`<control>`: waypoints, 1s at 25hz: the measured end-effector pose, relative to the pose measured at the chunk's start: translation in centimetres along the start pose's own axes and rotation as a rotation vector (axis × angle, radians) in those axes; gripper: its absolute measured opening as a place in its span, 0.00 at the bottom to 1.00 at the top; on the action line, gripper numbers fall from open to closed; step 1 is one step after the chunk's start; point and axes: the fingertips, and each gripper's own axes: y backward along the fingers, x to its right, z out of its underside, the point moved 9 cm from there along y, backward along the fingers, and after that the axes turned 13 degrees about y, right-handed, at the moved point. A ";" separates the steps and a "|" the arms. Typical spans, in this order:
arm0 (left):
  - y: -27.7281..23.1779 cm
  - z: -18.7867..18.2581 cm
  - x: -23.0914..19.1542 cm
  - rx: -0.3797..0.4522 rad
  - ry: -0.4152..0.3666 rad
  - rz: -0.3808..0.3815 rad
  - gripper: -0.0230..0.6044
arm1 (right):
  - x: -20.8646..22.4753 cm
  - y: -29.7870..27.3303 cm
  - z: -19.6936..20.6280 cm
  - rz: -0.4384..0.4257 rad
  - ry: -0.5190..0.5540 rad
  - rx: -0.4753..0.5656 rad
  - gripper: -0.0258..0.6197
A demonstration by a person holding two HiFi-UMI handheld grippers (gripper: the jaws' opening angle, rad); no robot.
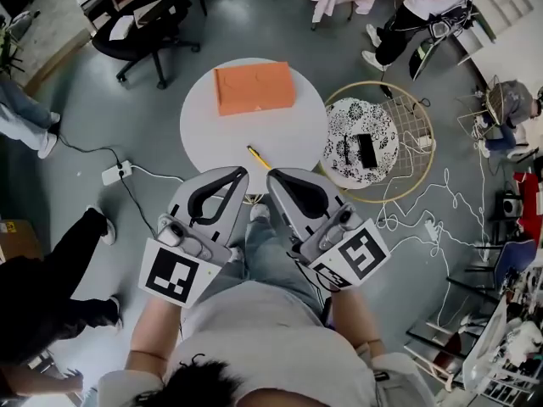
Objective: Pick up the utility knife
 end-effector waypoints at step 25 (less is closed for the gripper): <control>-5.4 2.7 -5.3 -0.037 0.072 -0.137 0.05 | 8.6 -7.9 14.2 -0.126 -0.079 -0.349 0.05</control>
